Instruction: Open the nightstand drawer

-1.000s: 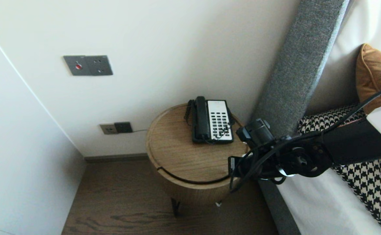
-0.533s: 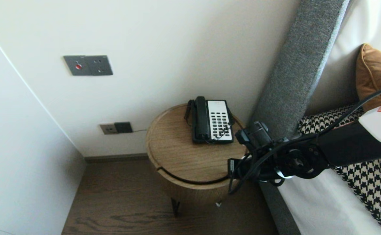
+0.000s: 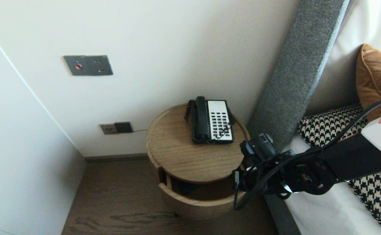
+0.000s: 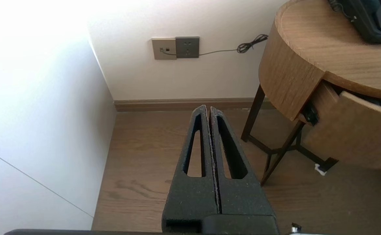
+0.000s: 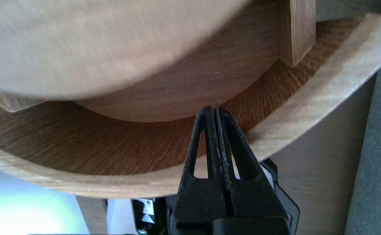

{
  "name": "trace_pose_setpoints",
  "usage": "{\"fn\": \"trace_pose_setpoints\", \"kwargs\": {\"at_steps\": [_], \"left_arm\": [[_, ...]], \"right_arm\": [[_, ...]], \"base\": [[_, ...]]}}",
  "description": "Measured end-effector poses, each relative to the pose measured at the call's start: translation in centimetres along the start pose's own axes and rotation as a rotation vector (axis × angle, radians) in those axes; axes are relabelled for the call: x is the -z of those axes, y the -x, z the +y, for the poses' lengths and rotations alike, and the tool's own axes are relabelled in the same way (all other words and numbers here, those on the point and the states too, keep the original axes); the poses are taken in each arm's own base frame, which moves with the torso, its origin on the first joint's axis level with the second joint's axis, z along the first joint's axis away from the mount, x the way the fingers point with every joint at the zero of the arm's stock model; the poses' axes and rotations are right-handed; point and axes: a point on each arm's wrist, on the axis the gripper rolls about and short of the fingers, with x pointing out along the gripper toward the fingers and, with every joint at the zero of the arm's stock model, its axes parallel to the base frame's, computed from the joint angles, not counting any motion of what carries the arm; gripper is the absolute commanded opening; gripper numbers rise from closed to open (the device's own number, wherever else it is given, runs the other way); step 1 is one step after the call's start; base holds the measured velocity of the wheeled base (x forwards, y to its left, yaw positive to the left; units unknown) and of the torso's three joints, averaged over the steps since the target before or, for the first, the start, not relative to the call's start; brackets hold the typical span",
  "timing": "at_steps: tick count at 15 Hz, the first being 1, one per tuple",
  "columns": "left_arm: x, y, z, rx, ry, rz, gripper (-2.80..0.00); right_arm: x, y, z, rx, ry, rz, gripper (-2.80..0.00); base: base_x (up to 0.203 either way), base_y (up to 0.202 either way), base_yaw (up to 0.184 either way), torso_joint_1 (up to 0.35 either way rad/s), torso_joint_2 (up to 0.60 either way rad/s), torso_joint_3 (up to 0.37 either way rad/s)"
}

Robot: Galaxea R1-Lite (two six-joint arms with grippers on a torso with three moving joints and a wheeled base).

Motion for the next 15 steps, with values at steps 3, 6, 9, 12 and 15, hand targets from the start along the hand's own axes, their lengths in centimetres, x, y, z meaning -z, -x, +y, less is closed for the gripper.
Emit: {"fn": "trace_pose_setpoints", "kwargs": {"at_steps": [3, 6, 9, 12, 15], "left_arm": [[0.0, 0.0, 0.0, 0.0, 0.0, 0.0, -2.8], [0.0, 0.0, 0.0, 0.0, 0.0, 0.0, -2.8], [0.0, 0.0, 0.0, 0.0, 0.0, 0.0, -2.8], [0.0, 0.0, 0.0, 0.0, 0.0, 0.0, -2.8], [0.0, 0.0, 0.0, 0.0, -0.001, 0.0, -2.8]], "right_arm": [[2.3, 0.4, -0.7, 0.001, 0.016, 0.01, -2.8], [4.4, 1.0, -1.2, -0.009, 0.039, 0.014, -2.8], [5.9, 1.8, -1.1, -0.021, 0.069, 0.036, -2.8], [7.5, 2.7, -1.1, -0.032, 0.086, 0.063, -2.8], [9.0, 3.4, -1.4, -0.033, 0.078, 0.097, -2.8]], "base": [[0.0, 0.0, 0.0, 0.0, 0.0, 0.0], [0.0, 0.0, 0.0, 0.0, 0.0, 0.0], [0.0, 0.0, 0.0, 0.0, 0.0, 0.0], [0.0, 0.0, 0.0, 0.0, 0.0, 0.0], [0.0, 0.0, 0.0, 0.0, 0.0, 0.0]]}}
